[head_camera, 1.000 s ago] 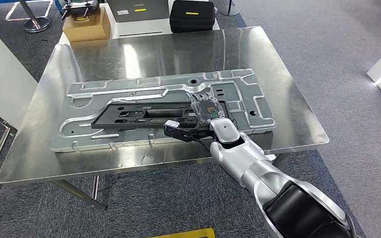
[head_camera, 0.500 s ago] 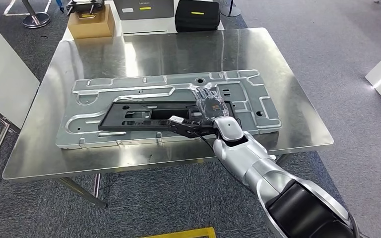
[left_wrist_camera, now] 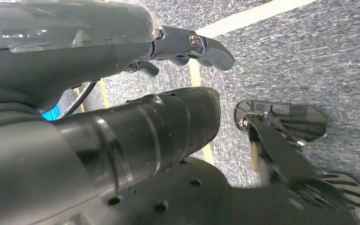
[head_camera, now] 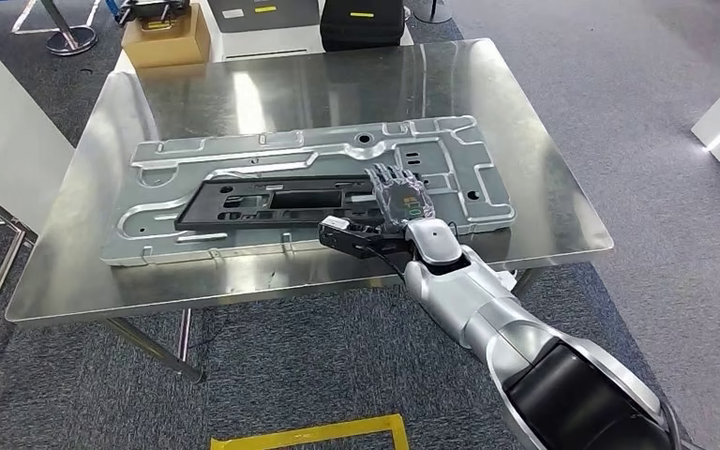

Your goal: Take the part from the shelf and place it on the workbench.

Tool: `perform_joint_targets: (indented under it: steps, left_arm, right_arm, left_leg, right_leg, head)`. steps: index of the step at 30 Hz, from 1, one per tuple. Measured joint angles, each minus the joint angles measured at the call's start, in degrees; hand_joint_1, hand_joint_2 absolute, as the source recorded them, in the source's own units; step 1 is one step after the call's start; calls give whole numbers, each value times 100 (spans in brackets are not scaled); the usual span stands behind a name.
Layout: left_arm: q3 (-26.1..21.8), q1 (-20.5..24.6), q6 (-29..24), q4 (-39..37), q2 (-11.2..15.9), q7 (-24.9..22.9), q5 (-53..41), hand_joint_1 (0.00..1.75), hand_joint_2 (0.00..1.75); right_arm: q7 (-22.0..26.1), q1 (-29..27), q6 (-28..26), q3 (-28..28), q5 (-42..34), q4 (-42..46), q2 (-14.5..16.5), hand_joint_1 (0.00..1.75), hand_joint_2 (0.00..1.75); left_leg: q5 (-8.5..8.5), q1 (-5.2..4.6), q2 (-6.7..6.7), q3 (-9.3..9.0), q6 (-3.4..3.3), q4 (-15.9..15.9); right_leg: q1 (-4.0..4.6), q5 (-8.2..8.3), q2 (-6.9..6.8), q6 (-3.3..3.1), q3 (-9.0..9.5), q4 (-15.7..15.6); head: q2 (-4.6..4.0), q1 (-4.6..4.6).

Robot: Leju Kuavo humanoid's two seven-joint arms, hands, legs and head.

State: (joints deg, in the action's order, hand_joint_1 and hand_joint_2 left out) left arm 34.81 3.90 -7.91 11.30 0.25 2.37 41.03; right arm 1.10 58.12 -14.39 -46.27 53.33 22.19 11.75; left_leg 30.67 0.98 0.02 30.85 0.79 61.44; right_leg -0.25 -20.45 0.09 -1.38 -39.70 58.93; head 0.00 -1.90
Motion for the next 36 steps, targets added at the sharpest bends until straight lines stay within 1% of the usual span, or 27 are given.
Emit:
perform_joint_targets:
  steps: [2,4,5,6,7,9,10,11,12,13,14,16,17,18,20,21,23,25,26,27,28,29,31,32,33,35,36]
  left_arm:
    - [-15,10,10,0,7,0,0,0,0]
    - [-25,-1,20,0,4,-14,-7,0,0]
    - [-27,-6,29,0,0,-25,-18,0,0]
    - [-27,-12,43,0,-3,-35,-30,0,0]
    - [-28,-17,60,0,-7,-42,-41,0,0]
    - [-29,-25,92,0,-8,-51,-50,0,0]
    - [-30,-32,102,0,-8,-56,-50,0,0]
    - [-30,-39,107,0,-9,-61,-50,0,0]
    - [-30,-45,109,0,-9,-65,-50,0,0]
    - [-30,-48,109,0,-10,-68,-50,0,0]
    - [-29,-50,109,0,-13,-72,-50,0,0]
    - [-29,-52,109,0,-26,-79,-50,0,0]
    - [-29,-54,109,0,-32,-83,-50,0,0]
    - [-30,-55,110,0,-37,-85,-51,0,0]
    - [-30,-66,113,-2,-39,-94,-52,0,0]
    - [-30,-70,116,-3,-39,-98,-52,0,0]
    - [-30,-77,122,-5,-39,-106,-54,0,0]
    - [-30,-82,127,-5,-40,-113,-58,0,0]
    - [-30,-81,132,-5,-39,-116,-61,0,0]
    - [-30,-80,137,-5,-39,-117,-64,0,0]
    - [-30,-78,146,-5,-38,-119,-67,0,0]
    - [-30,-77,156,-6,-37,-122,-69,0,0]
    - [-30,-68,176,-6,-33,-128,-72,0,0]
    - [-30,-65,187,-6,-31,-130,-76,0,0]
    - [-30,-62,198,-5,-29,-131,-80,0,0]
    - [-30,-61,210,-6,-34,-135,-87,0,0]
    - [-30,-56,213,-5,-38,-137,-86,0,0]
  right_arm:
    - [-6,10,1,1,1,0,-4,0,0]
    - [-8,10,3,1,1,-1,-8,0,0]
    - [-8,11,5,1,1,-2,-13,0,0]
    - [-8,14,9,2,1,-3,-18,0,0]
    - [-8,16,11,3,1,-4,-25,0,0]
    - [-9,14,17,4,0,-8,-31,0,0]
    - [-10,7,20,4,0,-9,-32,0,0]
    - [-10,-1,23,4,0,-11,-33,0,0]
    - [-10,-7,27,4,0,-13,-34,0,0]
    - [-10,-9,29,5,0,-13,-34,0,0]
    - [-10,-3,31,5,0,-13,-34,0,0]
    - [-10,17,31,6,0,-4,-31,0,0]
    - [-10,27,31,7,0,0,-29,0,0]
    - [-10,32,31,7,0,4,-28,0,0]
    - [-10,35,35,8,0,4,-27,0,0]
    - [-10,37,37,8,0,4,-25,0,0]
    - [-10,40,40,8,0,4,-18,0,0]
    - [-10,34,45,8,0,2,-14,0,0]
    - [-10,28,49,8,0,1,-14,0,0]
    - [-11,23,51,8,0,0,-14,0,0]
    - [-13,19,53,8,-1,-1,-15,0,0]
    - [-15,20,54,8,-2,-1,-16,0,0]
    - [-22,27,50,11,-7,7,-20,0,0]
    - [-25,31,48,13,-10,10,-23,0,0]
    - [-28,35,46,16,-15,13,-25,0,0]
    - [-39,37,45,21,-23,9,-39,0,0]
    - [-45,37,46,26,-30,5,-49,0,0]
  left_leg:
    - [-81,-36,-13,-164,-62,-341]
    - [-175,-50,-19,-116,-126,-343]
    - [-240,-40,-5,-89,-167,-357]
    - [-314,-25,11,-44,-214,-376]
    - [-392,-9,28,18,-251,-393]
    - [-522,-10,46,178,-290,-387]
    - [-580,-12,49,262,-287,-380]
    - [-637,-15,52,345,-283,-370]
    - [-689,-16,55,427,-275,-357]
    - [-737,-18,55,503,-263,-342]
    - [-780,-19,54,567,-248,-322]
    - [-860,-33,47,651,-195,-301]
    - [-902,-36,46,665,-162,-303]
    - [-949,-37,46,674,-126,-317]
    - [-1001,-33,41,701,-54,-341]
    - [-909,-32,34,747,-26,-285]
    - [-421,-21,23,911,14,157]
    - [85,-17,23,1088,45,908]
    - [163,-16,23,1109,54,1189]
    - [104,-17,23,1046,57,1302]
    - [-45,-17,23,879,52,1204]
    - [-194,-17,23,618,39,929]
    - [-197,-38,16,-5,-9,104]
    - [-132,-54,10,-192,-41,-191]
    - [-68,-73,5,-278,-77,-356]
    - [-163,-69,14,-201,-164,-390]
    - [-234,-57,26,-149,-216,-400]
  right_leg:
    - [6,82,-2,71,-31,-5]
    - [6,169,-4,144,-36,-47]
    - [1,143,-1,174,-58,-36]
    - [-1,6,1,199,-110,62]
    - [-4,-232,2,222,-195,276]
    - [-19,-840,0,259,-407,1015]
    - [-22,-1026,0,274,-475,1382]
    - [-24,-1088,-1,282,-473,1620]
    - [-24,-1032,-1,279,-362,1650]
    - [-23,-919,0,263,-143,1466]
    - [-18,-819,1,236,175,1099]
    - [10,-814,1,180,758,300]
    - [28,-847,2,158,912,55]
    - [45,-864,1,141,952,-48]
    - [30,-757,-10,80,892,-99]
    - [13,-687,-20,35,842,-122]
    - [-8,-534,-36,-35,701,-157]
    - [4,-394,-35,-57,519,-152]
    - [10,-325,-36,-55,425,-145]
    - [13,-257,-36,-47,330,-135]
    - [13,-194,-36,-36,239,-120]
    - [12,-133,-35,-21,154,-99]
    - [18,-31,-32,27,28,-48]
    - [21,16,-35,57,4,-38]
    - [21,69,-39,93,-5,-43]
    - [20,155,-36,163,-18,-83]
    - [17,82,-26,196,-58,-49]
  head:
    - [0,-4]
    - [0,-8]
    - [0,-8]
    - [0,-12]
    - [0,-16]
    - [0,-23]
    - [0,-22]
    - [0,-22]
    - [0,-22]
    - [0,-22]
    - [0,-21]
    - [0,-19]
    - [0,-21]
    - [0,-20]
    - [0,-24]
    - [0,-20]
    - [0,-15]
    - [0,-13]
    - [0,-13]
    - [0,-13]
    - [0,-12]
    - [0,-11]
    - [0,-14]
    - [0,-17]
    - [0,-16]
    - [0,-17]
    - [0,-16]
